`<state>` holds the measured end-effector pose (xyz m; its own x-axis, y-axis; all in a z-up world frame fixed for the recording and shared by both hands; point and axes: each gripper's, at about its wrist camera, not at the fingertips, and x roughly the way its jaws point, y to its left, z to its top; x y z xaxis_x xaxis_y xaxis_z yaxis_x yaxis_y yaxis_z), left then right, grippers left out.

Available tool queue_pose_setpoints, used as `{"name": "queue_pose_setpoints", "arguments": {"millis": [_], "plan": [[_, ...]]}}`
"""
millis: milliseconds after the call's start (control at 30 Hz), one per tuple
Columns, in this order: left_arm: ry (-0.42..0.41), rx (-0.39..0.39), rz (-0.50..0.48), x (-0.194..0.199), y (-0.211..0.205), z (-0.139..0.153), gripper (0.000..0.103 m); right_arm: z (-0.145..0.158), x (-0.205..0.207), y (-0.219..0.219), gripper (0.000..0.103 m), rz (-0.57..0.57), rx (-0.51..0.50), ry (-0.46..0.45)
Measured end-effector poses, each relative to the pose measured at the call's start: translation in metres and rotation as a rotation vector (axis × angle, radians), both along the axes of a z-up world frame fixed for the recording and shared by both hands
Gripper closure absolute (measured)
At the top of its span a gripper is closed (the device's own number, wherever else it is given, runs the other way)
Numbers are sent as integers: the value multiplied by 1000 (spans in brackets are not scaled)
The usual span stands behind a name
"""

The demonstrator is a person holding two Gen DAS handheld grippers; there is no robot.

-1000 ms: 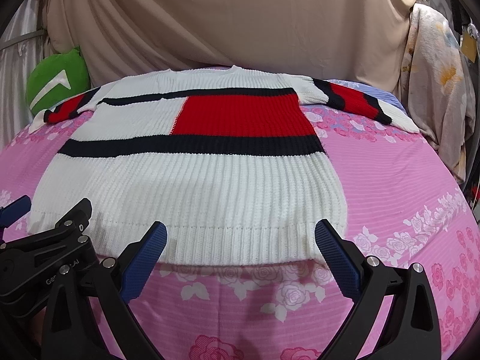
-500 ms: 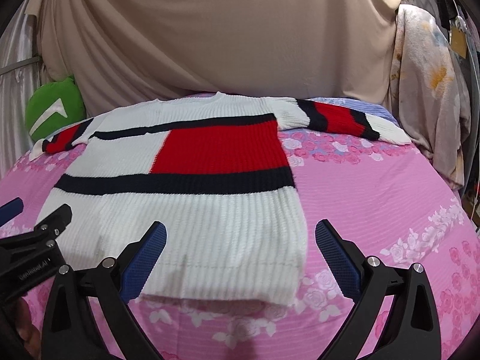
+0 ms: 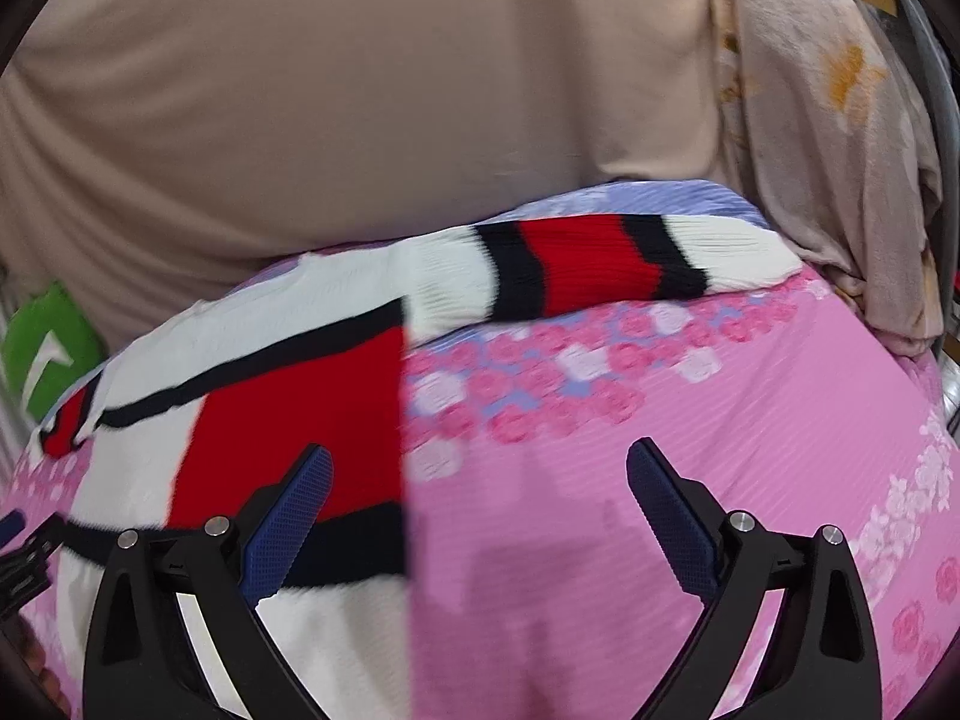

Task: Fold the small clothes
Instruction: 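Reach the right tool to the striped sleeve while the left tool moves over the body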

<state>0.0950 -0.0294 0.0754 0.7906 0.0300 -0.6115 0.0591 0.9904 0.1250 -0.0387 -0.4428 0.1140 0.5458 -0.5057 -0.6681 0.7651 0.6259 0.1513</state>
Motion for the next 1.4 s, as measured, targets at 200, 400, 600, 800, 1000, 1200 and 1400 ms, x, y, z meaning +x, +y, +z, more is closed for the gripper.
{"name": "queue_pose_setpoints", "arguments": {"millis": [200, 400, 600, 800, 1000, 1200, 1400], "plan": [[-8, -19, 33, 18, 24, 1, 5, -24, -30, -173, 34, -257, 167, -84], [13, -30, 57, 36, 40, -9, 5, -39, -27, -257, 35, -369, 235, -88], [59, -47, 82, 55, 55, -20, 5, -52, -8, -288, 88, -422, 319, -130], [37, -62, 76, 77, 59, -7, 5, 46, 98, -206, 89, -54, 114, -266], [43, -176, -8, 116, 47, 13, 5, 81, 264, -15, 87, 592, 40, -238], [191, -329, -103, 172, 35, -3, 5, -21, 346, 99, 75, 821, 128, -16], [308, -433, -86, 213, 53, -32, 5, -18, 264, 69, 64, 680, 123, -70]]}}
